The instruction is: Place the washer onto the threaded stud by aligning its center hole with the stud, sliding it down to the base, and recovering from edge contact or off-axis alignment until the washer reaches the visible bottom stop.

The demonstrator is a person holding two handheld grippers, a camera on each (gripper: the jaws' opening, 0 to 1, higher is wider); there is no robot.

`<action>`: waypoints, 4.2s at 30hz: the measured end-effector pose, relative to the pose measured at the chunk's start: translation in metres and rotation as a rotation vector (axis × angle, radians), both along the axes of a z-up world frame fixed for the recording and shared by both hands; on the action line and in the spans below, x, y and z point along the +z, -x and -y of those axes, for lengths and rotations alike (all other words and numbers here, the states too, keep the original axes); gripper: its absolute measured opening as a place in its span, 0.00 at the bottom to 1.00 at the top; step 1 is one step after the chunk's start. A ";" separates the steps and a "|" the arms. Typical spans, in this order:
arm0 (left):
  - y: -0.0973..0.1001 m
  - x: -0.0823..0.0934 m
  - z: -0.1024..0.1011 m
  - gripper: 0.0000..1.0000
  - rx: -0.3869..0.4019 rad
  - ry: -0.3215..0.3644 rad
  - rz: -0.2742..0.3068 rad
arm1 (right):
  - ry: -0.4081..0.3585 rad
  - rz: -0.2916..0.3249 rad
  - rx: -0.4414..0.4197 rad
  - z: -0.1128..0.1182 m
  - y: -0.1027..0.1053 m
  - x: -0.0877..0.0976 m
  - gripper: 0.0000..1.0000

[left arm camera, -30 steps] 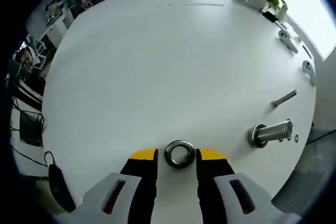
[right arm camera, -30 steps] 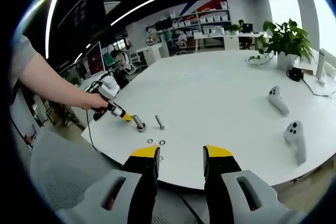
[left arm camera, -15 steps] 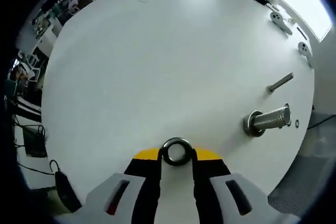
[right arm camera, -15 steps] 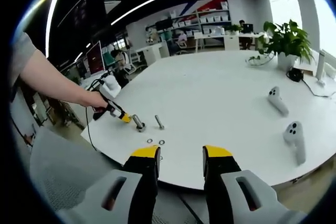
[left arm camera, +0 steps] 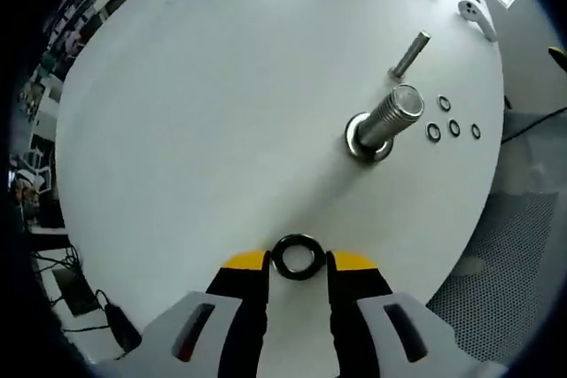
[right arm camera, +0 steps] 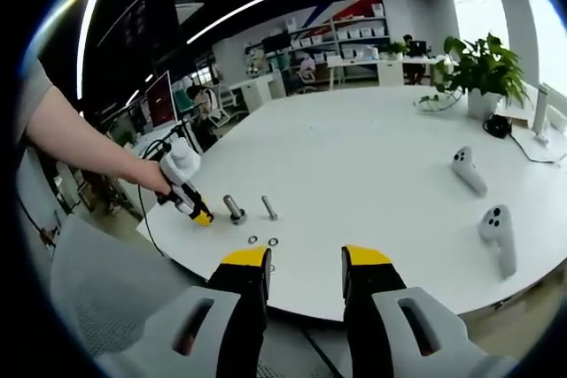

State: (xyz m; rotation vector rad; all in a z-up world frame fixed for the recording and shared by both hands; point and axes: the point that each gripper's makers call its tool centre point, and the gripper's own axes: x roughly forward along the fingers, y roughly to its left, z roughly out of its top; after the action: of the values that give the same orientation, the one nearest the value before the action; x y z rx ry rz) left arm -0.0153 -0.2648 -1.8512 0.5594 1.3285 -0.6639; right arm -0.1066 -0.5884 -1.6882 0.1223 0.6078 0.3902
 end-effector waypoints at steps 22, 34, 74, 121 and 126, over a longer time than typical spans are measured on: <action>0.001 0.000 -0.002 0.21 0.025 -0.045 -0.058 | 0.002 0.005 0.009 -0.001 0.000 0.000 0.33; 0.001 0.000 0.000 0.19 0.017 -0.020 -0.023 | 0.006 0.003 0.019 -0.002 0.001 0.000 0.33; -0.032 0.106 0.058 0.19 -0.072 0.134 0.145 | 0.003 0.013 0.054 -0.008 0.002 0.002 0.32; -0.026 0.052 0.094 0.19 -0.212 -0.035 0.036 | -0.014 0.030 0.120 -0.020 0.005 0.005 0.32; -0.028 0.040 0.093 0.19 -0.203 -0.036 0.032 | -0.013 0.030 0.120 -0.020 0.005 0.005 0.32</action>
State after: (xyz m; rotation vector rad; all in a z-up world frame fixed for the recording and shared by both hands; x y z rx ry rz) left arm 0.0130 -0.3579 -1.8112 0.7379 1.2662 -0.7949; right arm -0.1112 -0.5682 -1.6833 0.0923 0.5851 0.5117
